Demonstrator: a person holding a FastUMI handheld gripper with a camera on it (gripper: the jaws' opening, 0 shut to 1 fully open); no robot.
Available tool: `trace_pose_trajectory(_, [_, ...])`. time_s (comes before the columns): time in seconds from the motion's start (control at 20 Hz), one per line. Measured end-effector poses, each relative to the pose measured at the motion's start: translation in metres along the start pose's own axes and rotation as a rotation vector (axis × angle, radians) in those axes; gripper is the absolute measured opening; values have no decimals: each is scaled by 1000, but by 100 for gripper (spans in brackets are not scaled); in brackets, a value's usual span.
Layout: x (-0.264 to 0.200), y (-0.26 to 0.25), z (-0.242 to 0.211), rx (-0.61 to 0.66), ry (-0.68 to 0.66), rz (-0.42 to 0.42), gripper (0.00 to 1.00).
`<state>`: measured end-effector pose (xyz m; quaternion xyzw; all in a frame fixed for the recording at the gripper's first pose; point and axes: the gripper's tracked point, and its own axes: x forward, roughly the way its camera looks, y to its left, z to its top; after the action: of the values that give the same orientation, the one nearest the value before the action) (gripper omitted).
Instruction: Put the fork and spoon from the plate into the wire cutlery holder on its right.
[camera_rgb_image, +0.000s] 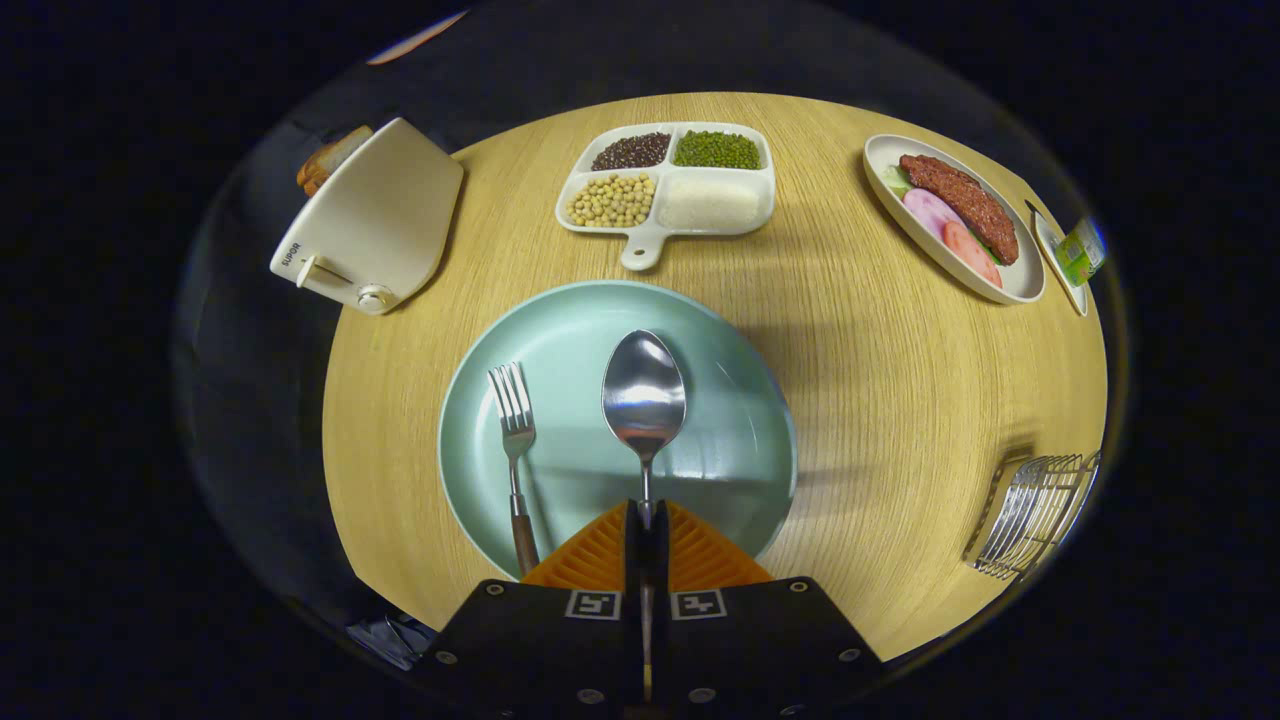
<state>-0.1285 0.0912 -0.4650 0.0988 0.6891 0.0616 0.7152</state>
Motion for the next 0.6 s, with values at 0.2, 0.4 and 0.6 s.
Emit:
trace_pose_trajectory(0.2, [-32, -5, 8, -3, -85, 6, 4])
trace_pose_trajectory(0.4, [-72, -36, 3, 19, -150, -23, 4])
trace_pose_trajectory(0.6, [-111, -83, -8, 88, -194, -62, 4])
